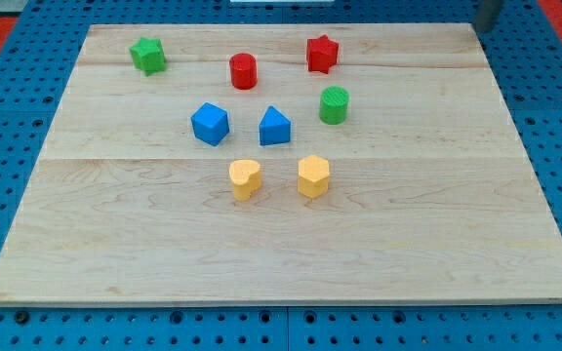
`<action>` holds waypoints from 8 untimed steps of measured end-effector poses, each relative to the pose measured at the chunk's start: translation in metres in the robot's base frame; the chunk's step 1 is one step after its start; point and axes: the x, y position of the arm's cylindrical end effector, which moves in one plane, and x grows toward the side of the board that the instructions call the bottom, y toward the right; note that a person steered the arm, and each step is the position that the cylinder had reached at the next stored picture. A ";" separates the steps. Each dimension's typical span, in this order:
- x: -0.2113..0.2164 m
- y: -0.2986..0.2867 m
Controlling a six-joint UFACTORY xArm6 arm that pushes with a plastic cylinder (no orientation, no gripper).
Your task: Push the red circle slightly left
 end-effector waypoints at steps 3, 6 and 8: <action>0.089 -0.135; 0.103 -0.339; 0.179 -0.357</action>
